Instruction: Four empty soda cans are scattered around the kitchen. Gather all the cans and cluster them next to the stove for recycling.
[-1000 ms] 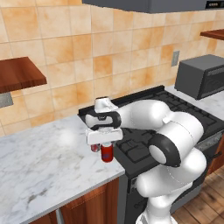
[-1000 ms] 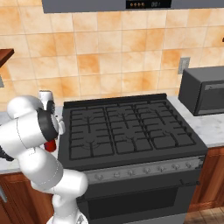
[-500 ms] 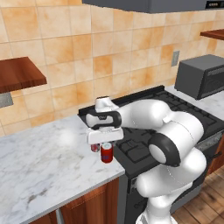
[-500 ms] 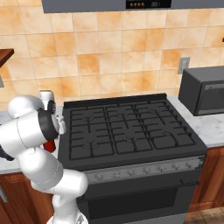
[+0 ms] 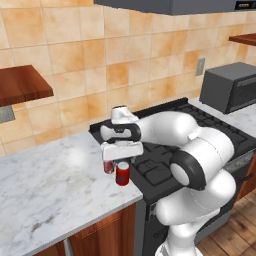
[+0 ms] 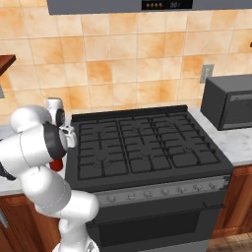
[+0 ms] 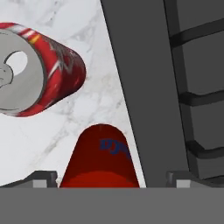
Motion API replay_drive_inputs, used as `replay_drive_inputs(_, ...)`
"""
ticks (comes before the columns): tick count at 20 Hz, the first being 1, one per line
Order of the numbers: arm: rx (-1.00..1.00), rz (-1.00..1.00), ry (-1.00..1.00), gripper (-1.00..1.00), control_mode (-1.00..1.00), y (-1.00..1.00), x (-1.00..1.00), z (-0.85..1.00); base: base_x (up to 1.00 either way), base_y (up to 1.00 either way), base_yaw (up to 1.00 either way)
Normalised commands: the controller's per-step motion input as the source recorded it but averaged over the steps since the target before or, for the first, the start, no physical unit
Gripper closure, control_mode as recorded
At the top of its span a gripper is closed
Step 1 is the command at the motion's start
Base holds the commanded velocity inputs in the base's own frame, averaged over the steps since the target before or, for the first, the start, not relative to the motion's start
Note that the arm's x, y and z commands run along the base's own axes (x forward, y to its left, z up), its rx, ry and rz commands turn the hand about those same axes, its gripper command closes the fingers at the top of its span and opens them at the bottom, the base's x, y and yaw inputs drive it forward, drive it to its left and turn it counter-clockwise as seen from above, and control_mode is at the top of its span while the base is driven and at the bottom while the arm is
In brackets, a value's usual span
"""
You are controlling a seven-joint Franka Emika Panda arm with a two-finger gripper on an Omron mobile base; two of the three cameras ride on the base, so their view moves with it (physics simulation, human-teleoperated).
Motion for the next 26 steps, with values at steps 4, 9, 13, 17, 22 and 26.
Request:
replay_drive_inputs(4,0.00,0.12,0.00,-1.00,-1.00,0.00,0.08,0.39,0.00,0.00,0.00)
replay_drive_inputs(9,0.03,0.09,0.00,-1.00,-1.00,0.00,-0.29,0.52,0.00,0.00,0.00)
replay_drive_inputs(13,0.05,0.11,-0.17,-1.00,-1.00,0.00,-0.97,0.20,0.00,0.00,0.00)
replay_drive_inputs(17,0.08,0.10,-0.24,-1.00,-1.00,-0.05,-1.00,0.08,0.00,0.00,0.00)
replay_drive_inputs(22,0.20,0.07,-0.23,-1.00,-1.00,-0.40,-0.97,0.04,0.00,0.00,0.00)
replay_drive_inputs(26,0.25,0.04,-0.04,-1.00,-1.00,-0.71,-0.41,0.41,0.00,0.00,0.00)
